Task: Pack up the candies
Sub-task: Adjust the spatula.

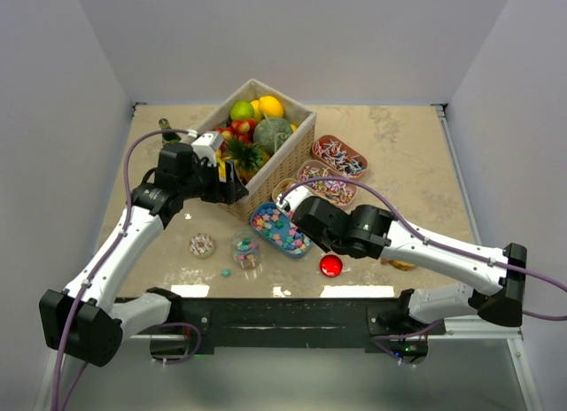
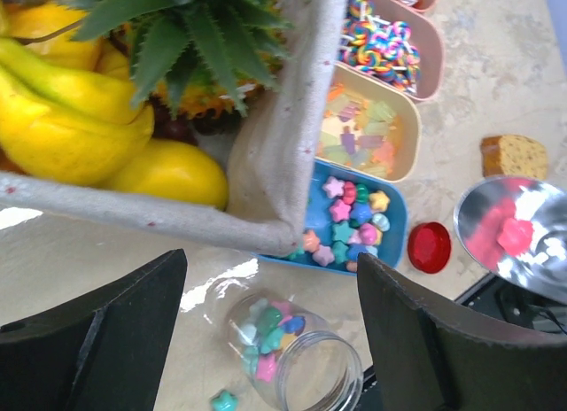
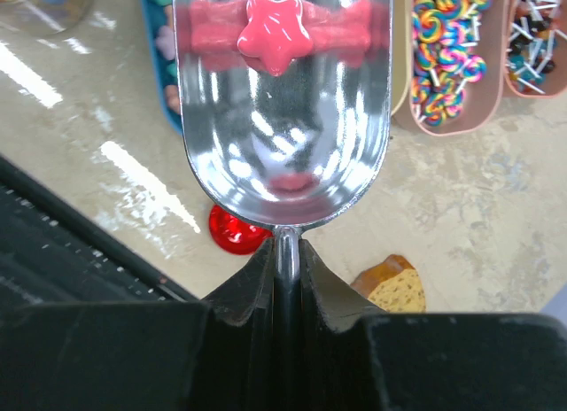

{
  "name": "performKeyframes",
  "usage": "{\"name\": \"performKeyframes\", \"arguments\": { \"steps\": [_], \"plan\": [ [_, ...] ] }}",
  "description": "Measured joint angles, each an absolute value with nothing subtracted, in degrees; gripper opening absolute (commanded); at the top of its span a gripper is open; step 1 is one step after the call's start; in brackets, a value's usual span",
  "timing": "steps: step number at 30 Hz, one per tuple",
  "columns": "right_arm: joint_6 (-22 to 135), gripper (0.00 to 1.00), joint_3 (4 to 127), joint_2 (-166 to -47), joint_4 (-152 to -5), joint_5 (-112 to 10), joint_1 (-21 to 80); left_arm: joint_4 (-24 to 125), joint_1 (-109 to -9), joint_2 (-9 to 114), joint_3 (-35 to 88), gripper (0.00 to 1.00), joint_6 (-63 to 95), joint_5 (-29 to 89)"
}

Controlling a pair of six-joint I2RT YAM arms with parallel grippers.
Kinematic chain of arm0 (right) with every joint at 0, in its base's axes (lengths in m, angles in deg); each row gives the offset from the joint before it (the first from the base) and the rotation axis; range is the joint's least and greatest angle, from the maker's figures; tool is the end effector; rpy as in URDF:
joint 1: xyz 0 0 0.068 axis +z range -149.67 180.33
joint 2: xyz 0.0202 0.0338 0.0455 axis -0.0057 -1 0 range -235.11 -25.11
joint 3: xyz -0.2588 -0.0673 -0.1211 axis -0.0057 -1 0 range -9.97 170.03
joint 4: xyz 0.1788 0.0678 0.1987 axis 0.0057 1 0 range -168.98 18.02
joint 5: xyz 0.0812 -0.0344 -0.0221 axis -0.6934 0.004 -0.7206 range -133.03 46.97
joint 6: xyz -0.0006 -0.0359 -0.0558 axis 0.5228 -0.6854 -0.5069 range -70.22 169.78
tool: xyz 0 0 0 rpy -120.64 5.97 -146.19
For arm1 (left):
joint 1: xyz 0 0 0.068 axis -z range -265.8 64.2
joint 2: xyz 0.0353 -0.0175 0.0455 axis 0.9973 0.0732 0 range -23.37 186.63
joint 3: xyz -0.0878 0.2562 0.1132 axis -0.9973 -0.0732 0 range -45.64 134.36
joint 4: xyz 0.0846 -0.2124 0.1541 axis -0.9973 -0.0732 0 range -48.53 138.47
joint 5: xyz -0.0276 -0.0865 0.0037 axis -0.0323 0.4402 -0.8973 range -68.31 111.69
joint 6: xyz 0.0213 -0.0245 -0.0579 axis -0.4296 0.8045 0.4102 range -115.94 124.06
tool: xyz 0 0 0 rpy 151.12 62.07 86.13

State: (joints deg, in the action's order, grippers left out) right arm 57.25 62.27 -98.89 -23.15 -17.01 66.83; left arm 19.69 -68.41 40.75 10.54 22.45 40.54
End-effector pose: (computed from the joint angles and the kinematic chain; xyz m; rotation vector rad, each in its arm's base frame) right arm 0.1278 0.2360 0.3385 -1.0514 2.1900 -0.0205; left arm 0.2437 -0.0941 0.3197 0.1681 2.2574 -0.7040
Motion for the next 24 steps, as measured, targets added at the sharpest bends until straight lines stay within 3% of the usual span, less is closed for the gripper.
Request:
{"name": "performKeyframes", "arguments": {
  "steps": [11,24],
  "plan": [
    [57.25,0.00,58.14,-97.38,-26.69,-12.66,66.94,24.09,-67.73,40.75,10.54,0.84,22.43,51.23],
    [57.36,0.00,58.17,-94.39,-27.96,-19.70,67.07,29.83,-62.47,44.64,11.31,0.85,22.50,58.88]
  ]
}}
